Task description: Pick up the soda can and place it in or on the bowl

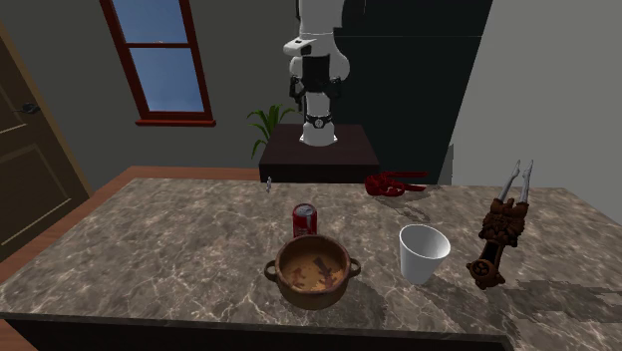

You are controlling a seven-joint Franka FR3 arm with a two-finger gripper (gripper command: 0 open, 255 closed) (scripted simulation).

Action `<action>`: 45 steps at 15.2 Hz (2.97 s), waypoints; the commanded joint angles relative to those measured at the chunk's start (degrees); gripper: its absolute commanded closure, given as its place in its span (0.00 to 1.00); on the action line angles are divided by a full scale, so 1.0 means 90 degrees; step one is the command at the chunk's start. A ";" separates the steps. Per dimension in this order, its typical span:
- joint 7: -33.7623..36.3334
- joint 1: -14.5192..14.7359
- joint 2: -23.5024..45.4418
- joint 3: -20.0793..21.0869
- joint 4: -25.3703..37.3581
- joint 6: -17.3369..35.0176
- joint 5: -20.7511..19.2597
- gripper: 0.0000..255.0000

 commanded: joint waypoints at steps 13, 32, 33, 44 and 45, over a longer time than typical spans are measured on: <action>-0.0268 -0.0056 0.3363 -0.0134 0.0981 0.2756 0.0220 0.00; -0.0490 -0.0213 0.5870 -0.0029 0.2374 0.4061 0.0491 0.00; -0.0490 -0.0213 0.5870 -0.0029 0.2374 0.4061 0.0491 0.00; -0.0489 -0.0212 0.5872 -0.0029 0.2376 0.4061 0.0491 1.00; -0.0490 -0.0213 0.5872 -0.0029 0.2376 0.4061 0.0491 1.00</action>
